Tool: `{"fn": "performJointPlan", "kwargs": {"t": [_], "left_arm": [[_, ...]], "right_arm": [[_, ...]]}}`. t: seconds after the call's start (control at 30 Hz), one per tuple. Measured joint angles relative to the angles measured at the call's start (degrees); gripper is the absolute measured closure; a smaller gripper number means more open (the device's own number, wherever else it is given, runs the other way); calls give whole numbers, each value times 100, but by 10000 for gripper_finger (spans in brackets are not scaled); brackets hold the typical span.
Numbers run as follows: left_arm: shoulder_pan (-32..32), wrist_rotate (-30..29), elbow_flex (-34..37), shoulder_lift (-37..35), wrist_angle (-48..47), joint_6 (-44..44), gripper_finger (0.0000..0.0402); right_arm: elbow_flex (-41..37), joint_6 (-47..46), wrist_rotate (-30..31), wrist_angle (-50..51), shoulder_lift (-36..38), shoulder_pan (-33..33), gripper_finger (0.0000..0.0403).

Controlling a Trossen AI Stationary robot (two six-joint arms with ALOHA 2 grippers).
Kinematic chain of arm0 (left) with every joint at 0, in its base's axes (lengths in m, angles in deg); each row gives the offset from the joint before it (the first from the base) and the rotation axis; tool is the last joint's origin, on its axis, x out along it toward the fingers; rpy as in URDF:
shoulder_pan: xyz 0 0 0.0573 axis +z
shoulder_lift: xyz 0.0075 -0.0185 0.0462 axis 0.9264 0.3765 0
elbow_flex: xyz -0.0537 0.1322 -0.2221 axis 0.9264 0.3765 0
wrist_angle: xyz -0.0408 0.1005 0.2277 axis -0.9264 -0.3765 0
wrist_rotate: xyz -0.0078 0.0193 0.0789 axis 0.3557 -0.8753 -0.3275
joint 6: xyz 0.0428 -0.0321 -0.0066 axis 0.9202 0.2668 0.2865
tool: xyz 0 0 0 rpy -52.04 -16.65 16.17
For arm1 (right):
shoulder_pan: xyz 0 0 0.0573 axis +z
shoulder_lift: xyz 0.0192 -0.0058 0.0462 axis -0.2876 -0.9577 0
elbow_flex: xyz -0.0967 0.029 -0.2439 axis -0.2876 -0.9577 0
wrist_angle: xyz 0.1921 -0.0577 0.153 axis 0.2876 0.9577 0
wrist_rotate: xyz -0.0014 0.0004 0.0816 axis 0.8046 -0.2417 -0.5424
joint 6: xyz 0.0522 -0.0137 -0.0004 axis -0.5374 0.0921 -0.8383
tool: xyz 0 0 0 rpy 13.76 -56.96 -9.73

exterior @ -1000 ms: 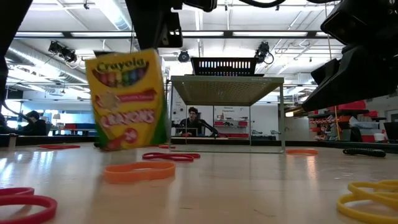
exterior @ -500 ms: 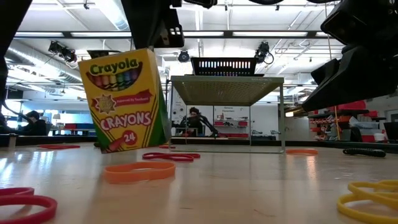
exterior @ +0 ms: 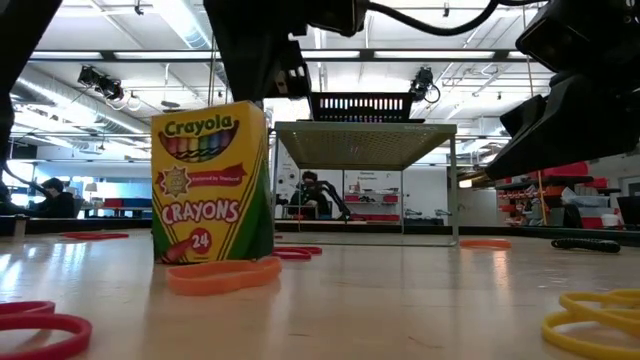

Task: Pick & Place Office Desk Supplies
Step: Put the yellow crayon box into the top left black bin on the shelf

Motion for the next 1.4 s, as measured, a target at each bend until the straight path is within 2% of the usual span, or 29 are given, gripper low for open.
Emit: {"fn": "performJointPlan", "kwargs": {"t": [0.63,0.93,1.17,1.4], "left_arm": [[-51,-574,0,0,4,-14,307],[-72,-718,-41,-29,-68,-338,248],[-465,-1547,-484,-109,-534,-377,205],[-961,-1998,-400,-114,-453,-454,174]], "right_arm": [[0,0,0,20,0,-1,389],[0,0,-1,20,0,1,389],[0,0,-1,23,0,1,389],[0,-2,-2,28,0,1,389]]}}
